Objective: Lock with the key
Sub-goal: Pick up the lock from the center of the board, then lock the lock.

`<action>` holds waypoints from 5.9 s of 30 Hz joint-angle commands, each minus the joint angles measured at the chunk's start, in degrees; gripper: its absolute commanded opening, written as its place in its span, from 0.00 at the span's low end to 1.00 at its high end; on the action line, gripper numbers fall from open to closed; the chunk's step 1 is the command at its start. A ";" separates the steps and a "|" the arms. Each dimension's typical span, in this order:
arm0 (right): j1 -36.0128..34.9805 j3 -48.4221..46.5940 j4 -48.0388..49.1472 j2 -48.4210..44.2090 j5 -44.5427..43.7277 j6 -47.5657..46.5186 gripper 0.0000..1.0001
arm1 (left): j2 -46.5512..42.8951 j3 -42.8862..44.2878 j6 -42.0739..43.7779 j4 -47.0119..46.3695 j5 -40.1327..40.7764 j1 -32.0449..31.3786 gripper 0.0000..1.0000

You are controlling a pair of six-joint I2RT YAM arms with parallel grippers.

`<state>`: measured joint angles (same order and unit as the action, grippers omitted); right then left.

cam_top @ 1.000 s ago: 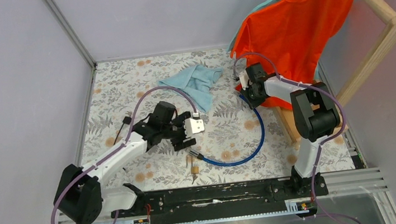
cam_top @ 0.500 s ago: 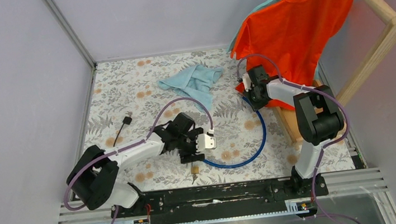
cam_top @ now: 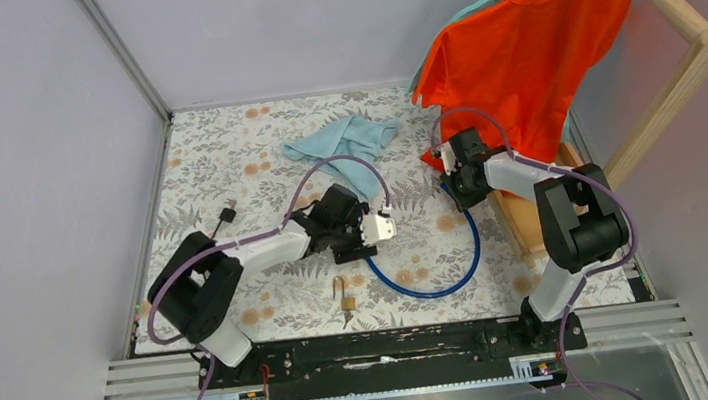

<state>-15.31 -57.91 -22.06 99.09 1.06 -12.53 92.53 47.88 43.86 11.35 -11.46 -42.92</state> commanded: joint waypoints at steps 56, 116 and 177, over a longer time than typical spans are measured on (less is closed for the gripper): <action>5.56 -2.77 1.31 1.49 0.68 -0.87 0.47 | -2.87 1.17 -29.00 9.03 -7.50 11.44 0.80; 5.57 0.96 2.75 -0.32 8.35 3.08 0.06 | 14.27 12.34 -47.46 3.64 6.20 4.92 0.10; -11.24 -10.16 3.59 -1.53 36.67 -4.17 0.00 | -1.53 3.03 -45.54 -28.50 4.04 5.73 0.00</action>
<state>-25.93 -68.34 -20.27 100.95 35.27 -16.69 92.82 51.62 -2.33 -10.46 -7.55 -36.49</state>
